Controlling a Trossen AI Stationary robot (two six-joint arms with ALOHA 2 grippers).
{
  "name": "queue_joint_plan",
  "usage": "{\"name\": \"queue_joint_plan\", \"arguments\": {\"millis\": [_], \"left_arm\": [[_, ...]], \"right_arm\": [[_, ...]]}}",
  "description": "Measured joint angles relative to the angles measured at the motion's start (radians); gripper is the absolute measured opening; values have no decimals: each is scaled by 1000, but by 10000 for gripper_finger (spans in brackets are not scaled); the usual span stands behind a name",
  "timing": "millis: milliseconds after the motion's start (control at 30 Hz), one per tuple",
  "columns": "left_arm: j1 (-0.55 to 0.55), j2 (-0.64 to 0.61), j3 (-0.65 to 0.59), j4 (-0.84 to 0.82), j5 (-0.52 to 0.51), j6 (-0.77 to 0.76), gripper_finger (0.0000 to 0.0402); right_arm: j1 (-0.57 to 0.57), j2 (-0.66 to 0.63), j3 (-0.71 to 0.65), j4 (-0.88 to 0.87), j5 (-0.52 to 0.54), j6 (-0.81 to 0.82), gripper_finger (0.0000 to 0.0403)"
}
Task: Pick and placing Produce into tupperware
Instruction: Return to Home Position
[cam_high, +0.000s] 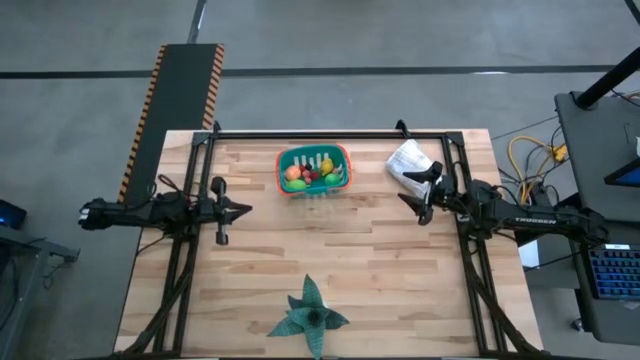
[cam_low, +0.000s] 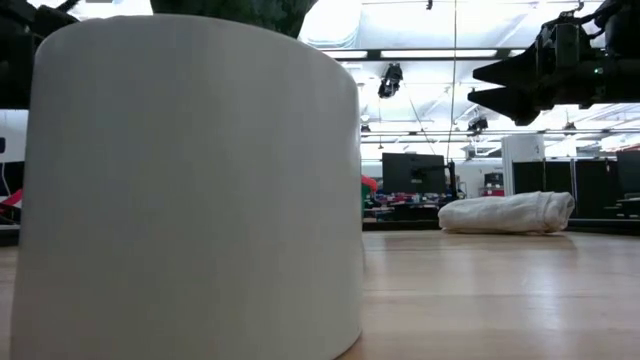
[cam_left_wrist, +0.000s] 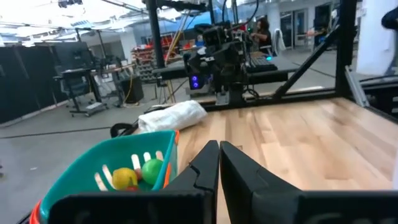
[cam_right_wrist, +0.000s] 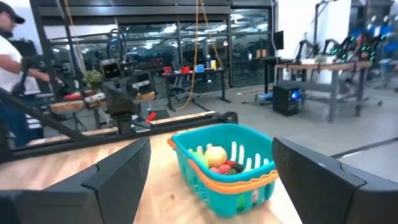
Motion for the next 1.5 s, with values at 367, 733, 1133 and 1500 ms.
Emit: {"name": "queue_joint_plan", "arguments": {"millis": [367,733,1133,1500], "left_arm": [[1,2,1,-6,-26,2,0],[2,3,8,-17,-67,7,0],[2,5,8,-16,-66,8,0],[2,5,8,-15,-65,8,0]], "right_arm": [[0,2,0,-109,-255,102,256],[149,-2,0,-102,-154,47,14],[421,-25,0,-203,161,-47,9],[436,-177,0,-273,170,-88,8]]}}
